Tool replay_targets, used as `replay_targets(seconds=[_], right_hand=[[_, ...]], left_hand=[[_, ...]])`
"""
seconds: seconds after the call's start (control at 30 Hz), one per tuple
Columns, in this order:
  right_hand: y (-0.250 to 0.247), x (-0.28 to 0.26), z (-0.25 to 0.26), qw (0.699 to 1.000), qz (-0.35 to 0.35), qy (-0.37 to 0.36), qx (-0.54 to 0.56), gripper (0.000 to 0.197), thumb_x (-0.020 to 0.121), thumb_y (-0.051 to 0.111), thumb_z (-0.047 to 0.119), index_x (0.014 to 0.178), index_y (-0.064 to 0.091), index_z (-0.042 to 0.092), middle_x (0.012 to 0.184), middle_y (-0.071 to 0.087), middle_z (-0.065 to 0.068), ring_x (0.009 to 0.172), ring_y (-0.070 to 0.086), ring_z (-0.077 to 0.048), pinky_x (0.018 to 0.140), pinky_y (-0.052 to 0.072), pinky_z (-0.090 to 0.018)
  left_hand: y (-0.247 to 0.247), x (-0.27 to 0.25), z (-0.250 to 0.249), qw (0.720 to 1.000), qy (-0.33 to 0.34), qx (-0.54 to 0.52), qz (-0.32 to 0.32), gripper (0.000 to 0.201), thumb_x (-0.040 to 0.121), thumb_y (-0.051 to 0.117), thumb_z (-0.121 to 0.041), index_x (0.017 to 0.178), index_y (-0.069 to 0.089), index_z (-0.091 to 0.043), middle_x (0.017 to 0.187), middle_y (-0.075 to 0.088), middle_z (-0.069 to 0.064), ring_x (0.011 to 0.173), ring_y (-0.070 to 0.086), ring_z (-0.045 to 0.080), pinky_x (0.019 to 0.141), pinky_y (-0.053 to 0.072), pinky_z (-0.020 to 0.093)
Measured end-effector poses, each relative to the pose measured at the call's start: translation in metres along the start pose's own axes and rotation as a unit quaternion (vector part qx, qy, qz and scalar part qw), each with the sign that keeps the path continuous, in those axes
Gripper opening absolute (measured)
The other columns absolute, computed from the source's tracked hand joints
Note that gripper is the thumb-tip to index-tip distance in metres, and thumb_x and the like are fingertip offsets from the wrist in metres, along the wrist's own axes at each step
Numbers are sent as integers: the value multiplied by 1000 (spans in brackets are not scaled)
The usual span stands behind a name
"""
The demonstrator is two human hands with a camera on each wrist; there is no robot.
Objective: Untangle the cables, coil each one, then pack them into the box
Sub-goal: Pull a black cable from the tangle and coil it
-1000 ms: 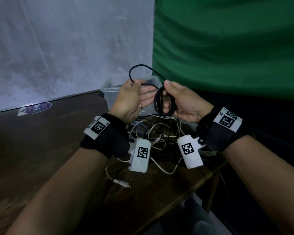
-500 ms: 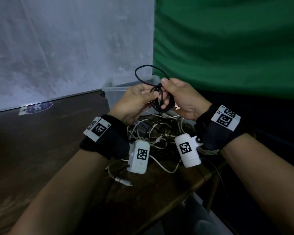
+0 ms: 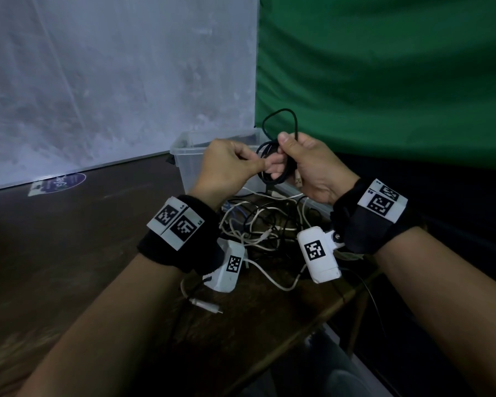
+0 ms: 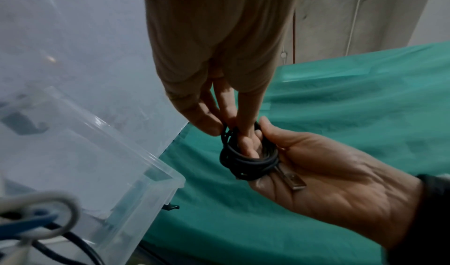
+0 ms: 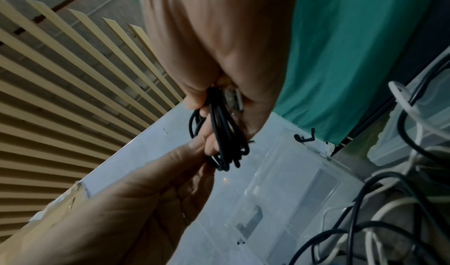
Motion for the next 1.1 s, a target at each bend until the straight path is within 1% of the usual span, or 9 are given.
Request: replay_targets(seconds=[0.17, 0.3, 0.4, 0.5, 0.57, 0.67, 0.77, 0.83, 1.1], right_hand=[[-3, 3, 0, 1000, -1, -11, -23, 24, 100, 45, 24, 78, 46, 14, 54, 58, 1, 45, 54, -10, 56, 51, -29], [-12, 8, 3, 997, -22, -48, -59, 24, 101, 42, 20, 77, 42, 15, 46, 40, 8, 39, 37, -9, 49, 42, -28], [-19, 9, 8, 997, -42, -59, -35, 23, 102, 40, 19, 79, 41, 16, 49, 37, 7, 39, 35, -8, 47, 42, -26], [-22, 9, 15, 997, -44, -64, -10, 24, 102, 39, 22, 80, 38, 16, 47, 35, 8, 41, 34, -8, 49, 44, -25], [-18, 9, 18, 997, -24, -71, -18, 23, 103, 38, 22, 80, 38, 17, 47, 34, 9, 41, 34, -8, 51, 44, -25], [-8, 10, 16, 995, 8, -88, -40, 22, 102, 38, 19, 80, 39, 18, 47, 34, 9, 42, 34, -8, 51, 43, -26], [0, 9, 12, 993, 29, -99, -55, 22, 102, 38, 18, 80, 40, 16, 49, 37, 8, 44, 36, -10, 53, 44, -28], [4, 9, 11, 993, 36, -98, -47, 22, 102, 37, 18, 80, 39, 16, 49, 38, 8, 45, 38, -10, 55, 43, -29], [-7, 7, 20, 996, 25, -80, -19, 23, 102, 38, 19, 79, 40, 16, 49, 37, 8, 44, 37, -8, 58, 40, -29]], left_hand=[[4, -3, -6, 998, 16, 40, 39, 15, 81, 71, -13, 68, 64, -10, 57, 50, -5, 43, 42, -3, 49, 34, 11], [5, -7, -8, 989, -10, -6, 149, 14, 81, 70, -9, 69, 63, -8, 63, 55, 5, 57, 44, 10, 56, 38, 20], [10, -18, -1, 947, -37, 100, 304, 12, 81, 69, -11, 78, 65, 0, 68, 59, 7, 59, 48, 12, 55, 38, 19], [15, -29, 14, 889, -70, 222, 393, 18, 81, 70, -11, 66, 60, -13, 50, 52, -9, 43, 41, 1, 46, 34, 13], [16, -26, 19, 888, -75, 244, 381, 19, 79, 71, -10, 67, 59, -17, 51, 53, -11, 42, 43, -1, 45, 35, 11], [25, -23, 17, 922, -91, 133, 352, 20, 75, 77, -13, 87, 62, -17, 76, 65, -2, 68, 59, 10, 69, 49, 24], [32, -23, 8, 949, -106, 37, 294, 14, 84, 68, -20, 90, 58, -12, 67, 64, -2, 52, 52, 6, 48, 43, 17], [37, -23, 3, 958, -106, -17, 266, 9, 90, 60, -11, 82, 57, -11, 59, 63, -4, 38, 46, 1, 36, 33, 11], [19, -15, 23, 951, -197, -108, 213, 19, 88, 56, 4, 75, 48, -6, 63, 68, 8, 48, 63, 5, 45, 50, 12]])
Point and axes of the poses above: each hand's wrist, its own x-axis towards the middle knuckle, its own y-axis out of the palm, z = x × y, the point moved 7 cm from there along x, towards the middle knuckle
